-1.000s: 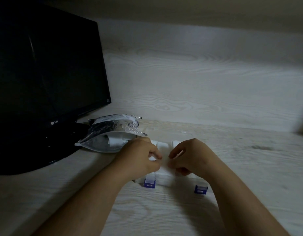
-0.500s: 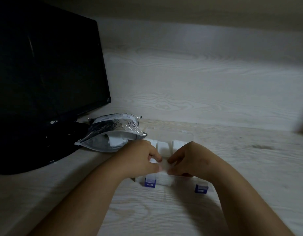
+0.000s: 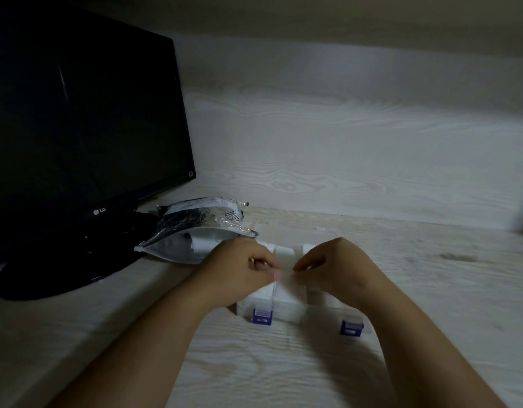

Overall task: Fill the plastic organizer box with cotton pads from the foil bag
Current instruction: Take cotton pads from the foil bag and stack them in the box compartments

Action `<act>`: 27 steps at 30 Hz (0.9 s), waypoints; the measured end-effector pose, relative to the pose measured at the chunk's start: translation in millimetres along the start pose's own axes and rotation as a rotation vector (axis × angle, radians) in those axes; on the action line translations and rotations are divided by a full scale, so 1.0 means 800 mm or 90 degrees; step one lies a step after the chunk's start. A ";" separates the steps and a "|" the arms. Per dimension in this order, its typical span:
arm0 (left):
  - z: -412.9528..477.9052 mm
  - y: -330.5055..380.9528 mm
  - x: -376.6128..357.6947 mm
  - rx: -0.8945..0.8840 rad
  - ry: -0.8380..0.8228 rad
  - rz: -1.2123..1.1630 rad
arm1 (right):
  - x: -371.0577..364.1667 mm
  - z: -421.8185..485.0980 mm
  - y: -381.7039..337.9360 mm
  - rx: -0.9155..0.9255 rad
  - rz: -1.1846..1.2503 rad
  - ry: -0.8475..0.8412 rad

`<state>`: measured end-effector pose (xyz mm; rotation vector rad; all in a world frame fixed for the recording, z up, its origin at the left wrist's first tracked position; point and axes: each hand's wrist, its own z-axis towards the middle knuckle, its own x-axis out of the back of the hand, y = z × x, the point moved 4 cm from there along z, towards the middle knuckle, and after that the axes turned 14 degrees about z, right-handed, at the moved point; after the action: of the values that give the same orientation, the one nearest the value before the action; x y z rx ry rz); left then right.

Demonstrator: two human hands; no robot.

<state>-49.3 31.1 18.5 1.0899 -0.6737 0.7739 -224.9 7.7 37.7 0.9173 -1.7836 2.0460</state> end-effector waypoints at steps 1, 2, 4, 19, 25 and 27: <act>0.002 -0.003 0.002 0.015 0.028 -0.009 | 0.001 -0.001 0.000 0.005 0.020 0.009; 0.005 -0.008 0.005 0.033 0.063 -0.009 | 0.003 -0.002 -0.001 0.013 0.031 0.020; 0.009 -0.024 0.010 0.097 0.128 0.008 | 0.007 -0.003 -0.002 0.032 0.037 0.051; 0.015 -0.088 -0.003 0.296 -0.024 0.242 | 0.006 -0.003 -0.004 0.047 0.028 0.064; 0.014 -0.091 -0.005 0.310 -0.026 0.283 | 0.005 -0.003 -0.004 0.052 0.021 0.063; 0.016 -0.095 -0.009 0.314 -0.039 0.309 | 0.006 -0.003 -0.004 0.052 0.021 0.063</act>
<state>7.8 -2.0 -22.0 1.4193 -0.8385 1.3791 -227.0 9.6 43.1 0.7980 -1.6862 2.1597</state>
